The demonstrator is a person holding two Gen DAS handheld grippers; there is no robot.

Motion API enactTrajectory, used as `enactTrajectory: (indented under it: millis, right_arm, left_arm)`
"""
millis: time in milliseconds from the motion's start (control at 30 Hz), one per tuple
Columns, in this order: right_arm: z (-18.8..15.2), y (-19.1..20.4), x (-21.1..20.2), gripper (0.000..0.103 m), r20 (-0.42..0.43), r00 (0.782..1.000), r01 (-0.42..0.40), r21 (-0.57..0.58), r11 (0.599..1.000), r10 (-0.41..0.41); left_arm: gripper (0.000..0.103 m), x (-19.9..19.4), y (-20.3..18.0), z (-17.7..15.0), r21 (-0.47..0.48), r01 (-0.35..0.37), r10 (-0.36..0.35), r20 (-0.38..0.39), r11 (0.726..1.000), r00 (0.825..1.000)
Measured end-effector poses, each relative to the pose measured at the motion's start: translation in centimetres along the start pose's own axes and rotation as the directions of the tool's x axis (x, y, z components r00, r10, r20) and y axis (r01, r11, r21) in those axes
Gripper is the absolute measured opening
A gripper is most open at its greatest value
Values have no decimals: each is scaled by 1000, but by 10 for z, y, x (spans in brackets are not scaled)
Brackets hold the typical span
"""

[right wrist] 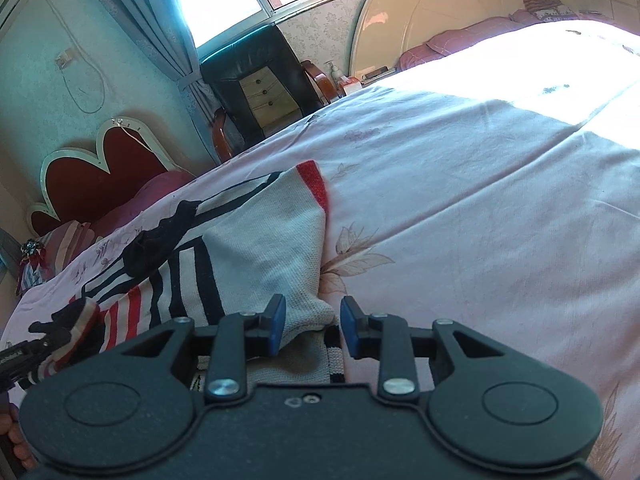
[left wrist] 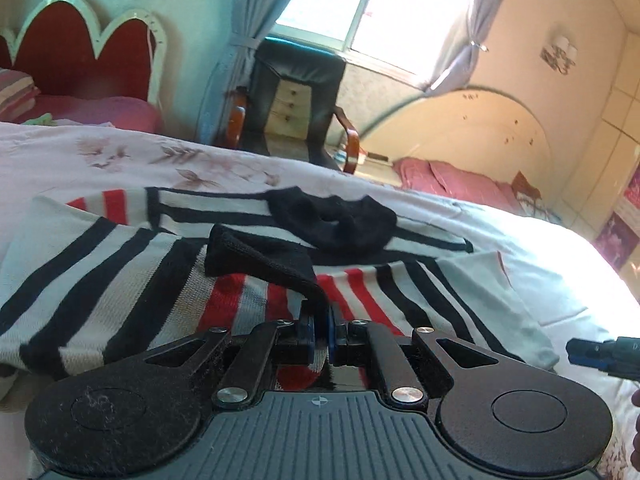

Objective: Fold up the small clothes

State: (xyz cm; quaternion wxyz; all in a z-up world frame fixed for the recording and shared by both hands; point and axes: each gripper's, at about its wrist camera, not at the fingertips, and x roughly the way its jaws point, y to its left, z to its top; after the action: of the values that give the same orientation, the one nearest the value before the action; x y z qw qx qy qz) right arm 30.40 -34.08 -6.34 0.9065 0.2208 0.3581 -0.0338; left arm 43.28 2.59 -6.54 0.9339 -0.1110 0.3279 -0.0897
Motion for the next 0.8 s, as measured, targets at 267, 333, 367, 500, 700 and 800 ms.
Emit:
enactTrajectory:
  millis: [267,333,367,500,700,800]
  right_arm:
    - [-5,23,6,40,-27,997,-69,-11,998,69]
    - [-8,37,10,40,-39,994,-102,-28,994,101]
    - [-9,45,13,40,-47,992,-118,-36,992,116]
    - [-17,77,25,42,-88,977,-198,-70,978,192]
    - [-28,118,49,47,-145,952,-286,-114,951,269]
    - [-27,128,63,47,-154,948,-296,-102,950,279]
  left_arm:
    - [63,-14,-34,-20,72,38,-38,-2,997,999]
    - [72,-37,-31,-28,90,21,-24,35,996,999]
    - [72,-50,-27,-32,93,16,-20,48,996,999]
    - [71,-99,16,-55,19,-66,64,86,998,994]
    - [71,-130,98,-76,-107,-272,280,66,956,958]
    - [71,-122,115,-71,-90,-296,301,53,951,952]
